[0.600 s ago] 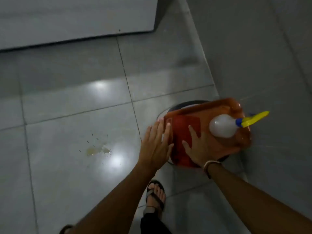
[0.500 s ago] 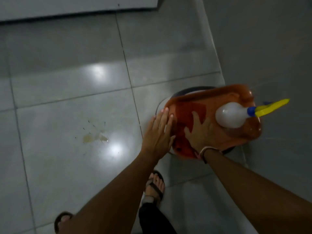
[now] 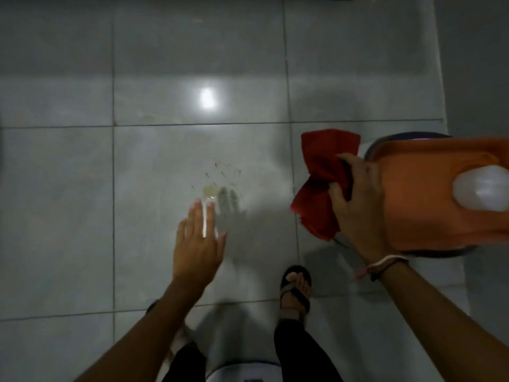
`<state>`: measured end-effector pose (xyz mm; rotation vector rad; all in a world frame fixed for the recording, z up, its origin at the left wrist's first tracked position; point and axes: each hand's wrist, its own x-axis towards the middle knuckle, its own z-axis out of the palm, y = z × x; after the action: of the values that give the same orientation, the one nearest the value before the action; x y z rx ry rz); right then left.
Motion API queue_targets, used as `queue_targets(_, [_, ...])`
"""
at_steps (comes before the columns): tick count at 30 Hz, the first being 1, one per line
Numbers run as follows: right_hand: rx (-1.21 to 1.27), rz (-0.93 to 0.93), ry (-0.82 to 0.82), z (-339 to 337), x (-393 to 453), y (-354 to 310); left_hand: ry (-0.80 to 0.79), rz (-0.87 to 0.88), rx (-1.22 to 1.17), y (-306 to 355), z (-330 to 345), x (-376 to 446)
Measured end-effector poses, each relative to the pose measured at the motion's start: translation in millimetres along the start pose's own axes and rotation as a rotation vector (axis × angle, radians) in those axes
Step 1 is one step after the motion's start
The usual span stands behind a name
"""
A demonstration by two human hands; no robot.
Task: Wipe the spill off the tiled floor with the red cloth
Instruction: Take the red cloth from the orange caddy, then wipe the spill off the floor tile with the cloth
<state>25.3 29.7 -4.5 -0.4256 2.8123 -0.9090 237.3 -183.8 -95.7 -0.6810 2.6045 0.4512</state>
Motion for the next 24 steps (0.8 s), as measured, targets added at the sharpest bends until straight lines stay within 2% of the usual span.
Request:
queue_targets(5, [-0.085, 0.121, -0.259, 179.0, 4.1, 27.6, 0.064, -0.078, 0.054, -147.6, 80.5, 48.3])
queue_targets(10, [-0.342, -0.047, -0.449, 321.8, 38.0, 84.4, 0.125, -0.059, 0.098, -242.0, 180.9, 80.2])
queue_targets(14, [-0.544, -0.214, -0.255, 386.5, 64.0, 85.7, 0.381, -0.005, 0.087, -270.6, 233.6, 82.4])
queue_targets(17, [-0.528, -0.372, -0.191, 423.9, 79.2, 44.1, 0.439, 0.024, 0.104, -275.7, 239.2, 86.3])
queue_targets(21, [-0.492, -0.757, -0.363, 456.1, 25.5, 3.3, 0.43, 0.002, 0.074, -271.4, 235.1, 84.1])
queue_targets(24, [-0.464, -1.026, -0.583, 431.6, -73.1, 44.6, 0.423, -0.006, 0.052, -271.4, 233.5, 83.2])
